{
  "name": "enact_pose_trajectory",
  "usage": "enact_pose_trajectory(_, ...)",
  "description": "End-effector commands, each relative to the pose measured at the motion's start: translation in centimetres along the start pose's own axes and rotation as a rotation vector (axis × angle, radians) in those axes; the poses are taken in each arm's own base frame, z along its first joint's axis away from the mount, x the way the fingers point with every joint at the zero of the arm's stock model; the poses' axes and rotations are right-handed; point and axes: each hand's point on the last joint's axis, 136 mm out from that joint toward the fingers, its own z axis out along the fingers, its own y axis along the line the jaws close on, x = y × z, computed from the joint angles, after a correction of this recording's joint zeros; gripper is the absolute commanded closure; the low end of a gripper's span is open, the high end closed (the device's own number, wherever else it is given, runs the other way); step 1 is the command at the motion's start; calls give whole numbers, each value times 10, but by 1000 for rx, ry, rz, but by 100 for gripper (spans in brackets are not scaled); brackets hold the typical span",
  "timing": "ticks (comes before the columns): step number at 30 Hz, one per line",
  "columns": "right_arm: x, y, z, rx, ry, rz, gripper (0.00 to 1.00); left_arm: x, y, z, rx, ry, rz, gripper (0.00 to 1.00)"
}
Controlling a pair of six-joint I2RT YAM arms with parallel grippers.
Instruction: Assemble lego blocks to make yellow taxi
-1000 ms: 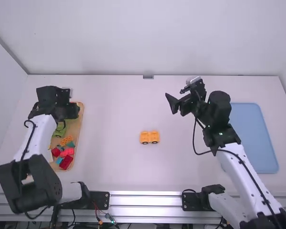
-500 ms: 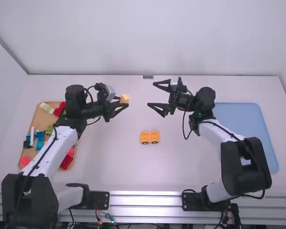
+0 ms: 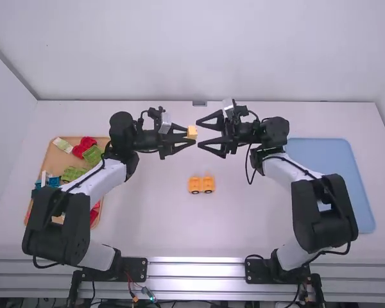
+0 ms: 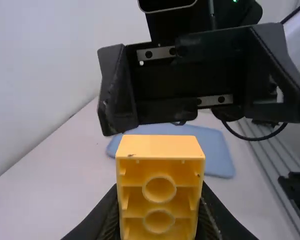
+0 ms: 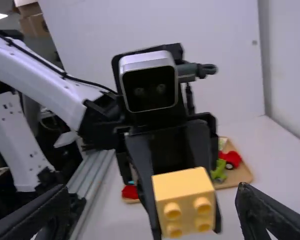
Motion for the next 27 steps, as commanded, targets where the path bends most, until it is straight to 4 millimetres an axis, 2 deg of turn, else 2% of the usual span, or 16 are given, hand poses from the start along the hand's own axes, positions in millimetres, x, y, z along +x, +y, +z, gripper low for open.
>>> enact_pose_trajectory(1,-3,3,5,-27,11,14,16,4,-9,1,56,7,-111,98)
enact_pose_trajectory(3,-4,2,7,-22,4,13,19,4,-12,1,73,8,-106,98)
enact_pose_trajectory(5,-4,-2,6,-8,0,-1,25,2,-14,0,89,6,-88,98)
enact_pose_trajectory(11,6,-19,7,51,-4,63,30,-4,-17,0,100,-5,-91,98)
enact_pose_trajectory(17,4,-20,6,58,-11,48,37,-1,-18,0,99,-3,-90,98)
enact_pose_trajectory(27,3,-10,18,19,-8,11,37,3,-17,-2,92,-2,-69,98)
